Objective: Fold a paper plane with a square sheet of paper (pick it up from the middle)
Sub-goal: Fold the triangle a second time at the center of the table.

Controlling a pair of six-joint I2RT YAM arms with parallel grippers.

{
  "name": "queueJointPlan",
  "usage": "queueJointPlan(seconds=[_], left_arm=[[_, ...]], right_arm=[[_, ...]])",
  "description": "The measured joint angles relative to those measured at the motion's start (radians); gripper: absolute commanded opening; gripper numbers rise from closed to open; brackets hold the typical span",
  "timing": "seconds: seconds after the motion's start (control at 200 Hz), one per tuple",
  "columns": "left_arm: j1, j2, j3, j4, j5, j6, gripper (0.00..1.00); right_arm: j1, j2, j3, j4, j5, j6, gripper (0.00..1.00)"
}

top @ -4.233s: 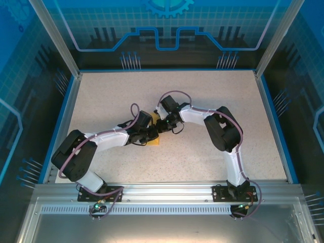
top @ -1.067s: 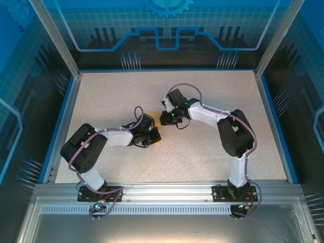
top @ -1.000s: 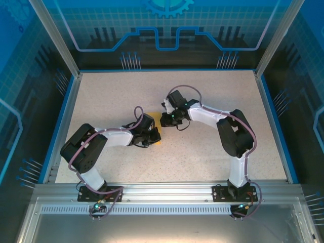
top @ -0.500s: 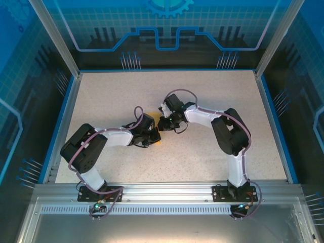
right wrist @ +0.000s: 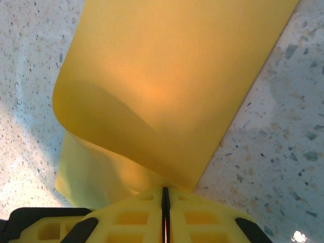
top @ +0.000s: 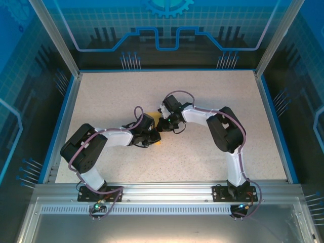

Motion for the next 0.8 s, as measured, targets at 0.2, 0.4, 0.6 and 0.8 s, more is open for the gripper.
queueJointPlan(seconds=[0.2, 0.4, 0.6, 0.8], left_arm=[[0.000, -0.001, 0.000, 0.001, 0.000, 0.000, 0.04], [0.000, -0.024, 0.000, -0.016, 0.002, -0.001, 0.11], [0.005, -0.105, 0.000, -0.028, 0.004, 0.000, 0.13], [0.024, -0.102, 0.000, -0.035, -0.004, 0.001, 0.10]], right_arm=[[0.002, 0.020, 0.018, -0.008, 0.009, 0.000, 0.10], [0.004, 0.023, 0.027, -0.016, 0.018, 0.003, 0.10], [0.006, 0.023, 0.028, -0.018, 0.029, 0.004, 0.10], [0.006, 0.023, 0.029, -0.018, 0.031, 0.004, 0.10]])
